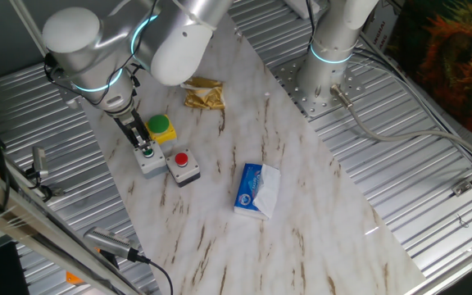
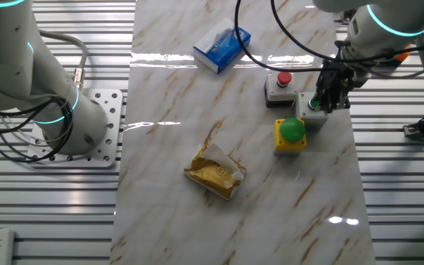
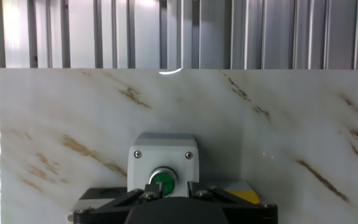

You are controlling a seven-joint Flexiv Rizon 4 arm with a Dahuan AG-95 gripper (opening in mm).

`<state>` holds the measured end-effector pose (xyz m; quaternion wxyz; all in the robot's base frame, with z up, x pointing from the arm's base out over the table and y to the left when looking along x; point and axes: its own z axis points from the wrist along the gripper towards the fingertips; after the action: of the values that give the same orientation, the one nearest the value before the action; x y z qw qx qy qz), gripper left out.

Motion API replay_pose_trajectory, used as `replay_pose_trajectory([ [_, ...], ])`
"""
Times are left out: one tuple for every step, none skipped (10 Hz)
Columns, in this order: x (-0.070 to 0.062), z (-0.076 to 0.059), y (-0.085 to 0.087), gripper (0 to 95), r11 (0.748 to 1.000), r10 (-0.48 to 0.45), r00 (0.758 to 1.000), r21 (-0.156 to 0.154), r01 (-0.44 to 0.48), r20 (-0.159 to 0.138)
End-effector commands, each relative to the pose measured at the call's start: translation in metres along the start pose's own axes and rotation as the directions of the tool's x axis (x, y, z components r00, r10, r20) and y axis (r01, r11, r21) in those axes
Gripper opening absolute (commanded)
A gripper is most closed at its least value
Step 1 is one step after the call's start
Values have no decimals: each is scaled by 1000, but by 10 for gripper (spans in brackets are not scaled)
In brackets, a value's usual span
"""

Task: Press three buttons from left to right in sequence

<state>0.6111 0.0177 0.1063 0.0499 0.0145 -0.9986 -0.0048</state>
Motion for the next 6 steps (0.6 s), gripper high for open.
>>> replay_pose_trajectory([
  [2, -3, 0, 190, 1000, 0, 1000, 0, 0, 2],
  [4, -4, 0, 190, 1000, 0, 1000, 0, 0, 2],
  [5, -4, 0, 190, 1000, -1, 1000, -1, 1, 3],
  [5, -4, 0, 190, 1000, -2, 1000, 0, 2, 2],
  [5, -4, -1, 190, 1000, -2, 1000, 0, 2, 2],
  [6, -3, -1, 190, 1000, 0, 1000, 0, 0, 2],
])
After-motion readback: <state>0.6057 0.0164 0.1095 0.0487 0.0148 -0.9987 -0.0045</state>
